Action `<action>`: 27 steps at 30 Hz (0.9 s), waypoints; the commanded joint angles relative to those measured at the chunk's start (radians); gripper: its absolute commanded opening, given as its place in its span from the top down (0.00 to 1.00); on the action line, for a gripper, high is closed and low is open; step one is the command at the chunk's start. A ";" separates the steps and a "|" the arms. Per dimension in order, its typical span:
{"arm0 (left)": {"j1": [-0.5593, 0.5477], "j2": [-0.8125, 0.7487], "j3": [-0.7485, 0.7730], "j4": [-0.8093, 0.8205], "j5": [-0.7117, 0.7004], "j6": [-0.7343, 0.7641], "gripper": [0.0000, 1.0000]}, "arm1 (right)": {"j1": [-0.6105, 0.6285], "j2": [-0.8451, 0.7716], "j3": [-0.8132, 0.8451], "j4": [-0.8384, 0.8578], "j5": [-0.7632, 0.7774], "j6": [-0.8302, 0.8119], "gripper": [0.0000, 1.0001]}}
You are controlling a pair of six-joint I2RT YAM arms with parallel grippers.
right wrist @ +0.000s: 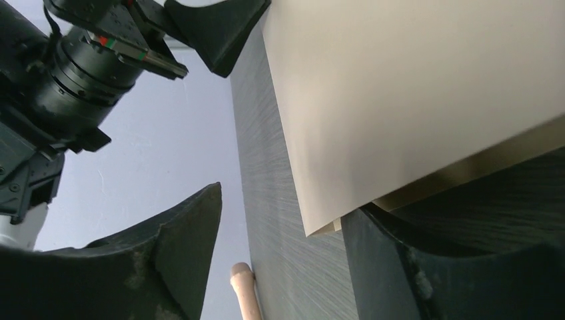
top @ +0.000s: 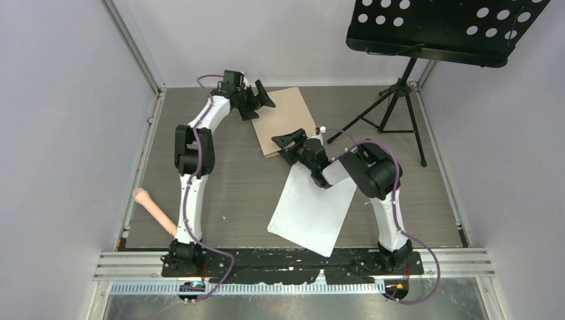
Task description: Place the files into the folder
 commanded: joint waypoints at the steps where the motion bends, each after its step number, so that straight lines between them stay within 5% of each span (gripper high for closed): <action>1: 0.006 0.010 0.018 -0.039 0.023 -0.008 0.01 | -0.003 0.023 -0.010 0.159 0.094 0.046 0.34; 8: 0.010 -0.002 0.016 -0.051 0.028 0.004 0.02 | -0.004 0.062 -0.004 0.207 0.131 0.054 0.56; 15: 0.015 -0.098 0.005 -0.070 0.042 0.016 0.02 | -0.001 -0.019 0.020 0.064 0.140 -0.133 0.93; 27: 0.042 -0.590 -0.245 -0.198 -0.266 -0.015 0.00 | 0.107 -0.283 0.141 -0.395 0.288 -0.746 0.94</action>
